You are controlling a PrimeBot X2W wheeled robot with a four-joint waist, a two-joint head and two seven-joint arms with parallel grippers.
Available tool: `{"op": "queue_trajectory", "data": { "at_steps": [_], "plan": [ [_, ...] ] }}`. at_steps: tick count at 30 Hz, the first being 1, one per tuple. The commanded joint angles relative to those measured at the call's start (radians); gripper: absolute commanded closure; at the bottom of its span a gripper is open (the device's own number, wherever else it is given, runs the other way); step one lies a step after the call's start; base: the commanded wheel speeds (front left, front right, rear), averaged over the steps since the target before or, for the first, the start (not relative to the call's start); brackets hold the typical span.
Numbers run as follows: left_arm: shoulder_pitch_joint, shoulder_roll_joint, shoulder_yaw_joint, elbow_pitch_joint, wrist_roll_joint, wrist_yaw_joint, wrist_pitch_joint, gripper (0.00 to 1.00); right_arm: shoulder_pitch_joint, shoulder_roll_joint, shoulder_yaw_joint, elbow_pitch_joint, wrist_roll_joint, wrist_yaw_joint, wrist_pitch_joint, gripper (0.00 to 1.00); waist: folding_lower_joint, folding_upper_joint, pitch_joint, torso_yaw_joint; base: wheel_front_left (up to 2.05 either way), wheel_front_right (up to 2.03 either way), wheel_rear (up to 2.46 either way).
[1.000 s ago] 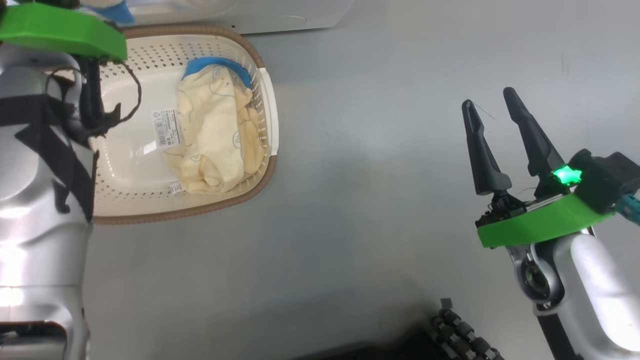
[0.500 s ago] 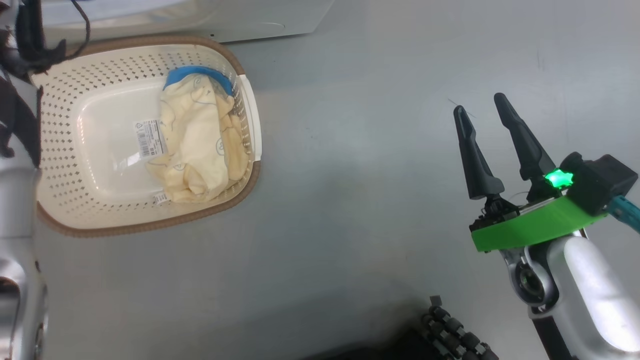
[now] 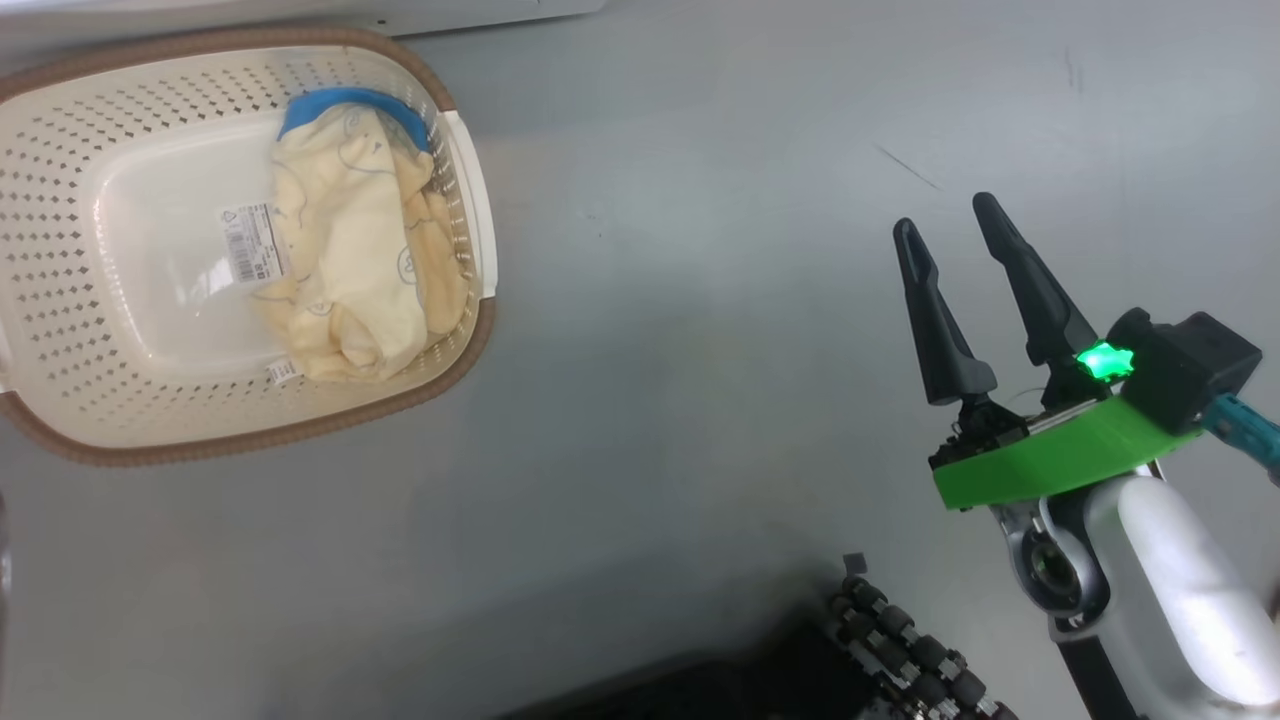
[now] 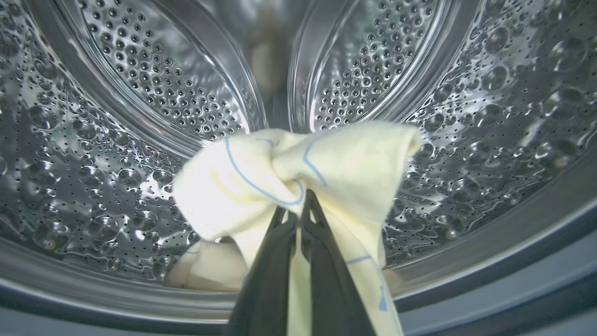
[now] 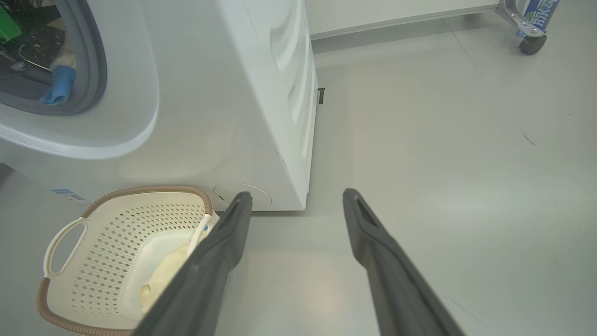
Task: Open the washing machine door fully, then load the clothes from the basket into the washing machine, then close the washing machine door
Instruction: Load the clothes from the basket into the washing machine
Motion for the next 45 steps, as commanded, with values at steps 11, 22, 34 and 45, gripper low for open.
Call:
{"op": "queue_trajectory", "data": {
  "at_steps": [11,22,34,45],
  "plan": [
    [-0.184,0.063,-0.064,0.054,0.074,0.008,-0.115,1.00,0.057,0.000,0.034,-0.034,0.009,0.000,-0.010,0.00,-0.0001,0.0000,0.066,0.001,0.00,0.00,0.00],
    [-0.270,0.076,-0.119,0.104,0.138,0.028,-0.243,1.00,0.060,-0.004,0.056,-0.033,0.014,0.000,-0.010,0.00,-0.0001,0.0000,0.075,-0.016,0.00,0.00,0.00],
    [-0.254,0.076,-0.102,0.184,0.098,0.032,-0.234,1.00,0.062,-0.008,0.066,-0.026,0.014,0.000,-0.010,0.00,-0.0001,0.0000,0.068,-0.019,0.00,0.00,0.00],
    [-0.313,0.045,-0.090,0.338,0.036,0.004,-0.153,0.00,0.056,-0.006,0.069,-0.022,0.015,0.000,-0.010,0.00,-0.0001,0.0000,0.062,-0.019,0.00,0.00,0.00]
  ]
}}
